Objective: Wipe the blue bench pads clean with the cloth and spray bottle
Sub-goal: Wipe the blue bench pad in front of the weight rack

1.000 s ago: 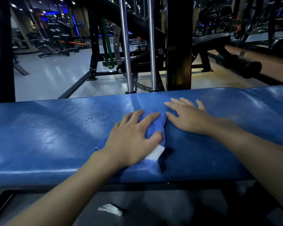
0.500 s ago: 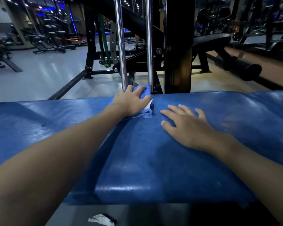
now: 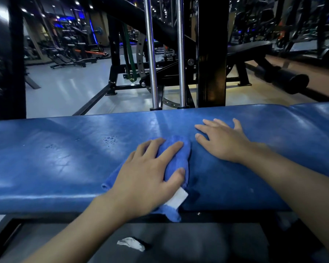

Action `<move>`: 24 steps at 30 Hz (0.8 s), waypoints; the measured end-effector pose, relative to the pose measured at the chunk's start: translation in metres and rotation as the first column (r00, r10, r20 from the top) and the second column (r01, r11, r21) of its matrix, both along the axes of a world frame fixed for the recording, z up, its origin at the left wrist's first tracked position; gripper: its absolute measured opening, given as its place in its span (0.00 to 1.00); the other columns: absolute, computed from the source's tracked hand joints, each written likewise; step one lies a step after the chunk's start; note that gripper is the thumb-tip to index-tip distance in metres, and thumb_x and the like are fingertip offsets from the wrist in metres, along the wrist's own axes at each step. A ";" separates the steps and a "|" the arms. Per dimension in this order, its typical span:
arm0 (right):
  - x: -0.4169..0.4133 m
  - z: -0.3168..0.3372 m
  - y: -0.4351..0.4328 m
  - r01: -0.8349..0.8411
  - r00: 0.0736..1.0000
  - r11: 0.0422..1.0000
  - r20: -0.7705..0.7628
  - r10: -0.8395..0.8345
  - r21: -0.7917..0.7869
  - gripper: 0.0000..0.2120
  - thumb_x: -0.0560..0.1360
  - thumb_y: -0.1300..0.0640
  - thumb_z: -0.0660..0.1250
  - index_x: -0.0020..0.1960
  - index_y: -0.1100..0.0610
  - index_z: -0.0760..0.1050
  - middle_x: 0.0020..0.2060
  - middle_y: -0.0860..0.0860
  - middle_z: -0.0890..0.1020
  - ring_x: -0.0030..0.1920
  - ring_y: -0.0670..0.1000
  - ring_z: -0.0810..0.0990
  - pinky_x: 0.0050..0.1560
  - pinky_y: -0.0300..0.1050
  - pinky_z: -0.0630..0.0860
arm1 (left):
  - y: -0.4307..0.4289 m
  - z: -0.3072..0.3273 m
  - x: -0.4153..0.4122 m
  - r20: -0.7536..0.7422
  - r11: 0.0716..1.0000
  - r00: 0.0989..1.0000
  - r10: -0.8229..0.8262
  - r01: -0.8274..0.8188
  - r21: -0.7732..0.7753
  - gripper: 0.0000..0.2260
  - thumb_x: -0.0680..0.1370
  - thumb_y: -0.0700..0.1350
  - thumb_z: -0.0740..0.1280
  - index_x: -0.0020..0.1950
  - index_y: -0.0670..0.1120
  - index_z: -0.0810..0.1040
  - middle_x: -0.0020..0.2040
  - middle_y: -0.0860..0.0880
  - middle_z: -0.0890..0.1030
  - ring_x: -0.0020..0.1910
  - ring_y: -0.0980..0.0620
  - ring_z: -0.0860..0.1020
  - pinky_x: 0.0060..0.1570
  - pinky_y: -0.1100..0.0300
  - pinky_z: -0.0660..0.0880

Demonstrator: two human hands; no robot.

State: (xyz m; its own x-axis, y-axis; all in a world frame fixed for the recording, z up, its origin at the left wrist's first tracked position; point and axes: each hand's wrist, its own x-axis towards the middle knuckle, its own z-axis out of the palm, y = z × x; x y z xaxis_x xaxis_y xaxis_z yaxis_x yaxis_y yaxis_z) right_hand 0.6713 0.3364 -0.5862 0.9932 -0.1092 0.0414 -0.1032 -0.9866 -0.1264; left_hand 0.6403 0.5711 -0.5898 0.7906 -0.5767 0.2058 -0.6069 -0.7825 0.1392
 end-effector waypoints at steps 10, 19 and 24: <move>0.013 -0.006 0.008 -0.026 1.000 0.997 -0.014 0.027 0.076 0.24 0.83 0.41 0.46 0.78 0.43 0.56 0.80 0.44 0.53 0.79 0.48 0.47 0.76 0.64 0.41 | -0.029 -0.002 0.094 -0.084 0.991 0.996 0.038 -0.049 -0.128 0.36 0.68 0.69 0.44 0.76 0.64 0.59 0.74 0.53 0.65 0.74 0.48 0.61 0.73 0.48 0.60; 0.014 -0.011 0.007 -0.020 0.999 0.994 0.048 0.015 0.108 0.24 0.82 0.41 0.47 0.77 0.41 0.57 0.79 0.42 0.54 0.79 0.46 0.47 0.76 0.62 0.42 | -0.077 0.007 0.205 -0.160 0.982 0.979 0.128 -0.148 -0.120 0.38 0.65 0.69 0.44 0.75 0.62 0.59 0.71 0.46 0.68 0.70 0.40 0.66 0.70 0.41 0.62; 0.012 -0.009 0.009 -0.013 0.998 0.993 0.059 0.006 0.118 0.23 0.82 0.41 0.48 0.77 0.41 0.58 0.79 0.42 0.55 0.79 0.46 0.48 0.76 0.62 0.43 | -0.070 0.000 0.193 -0.084 0.986 0.992 0.098 -0.108 -0.124 0.29 0.75 0.65 0.51 0.76 0.59 0.61 0.72 0.49 0.67 0.69 0.40 0.65 0.69 0.44 0.64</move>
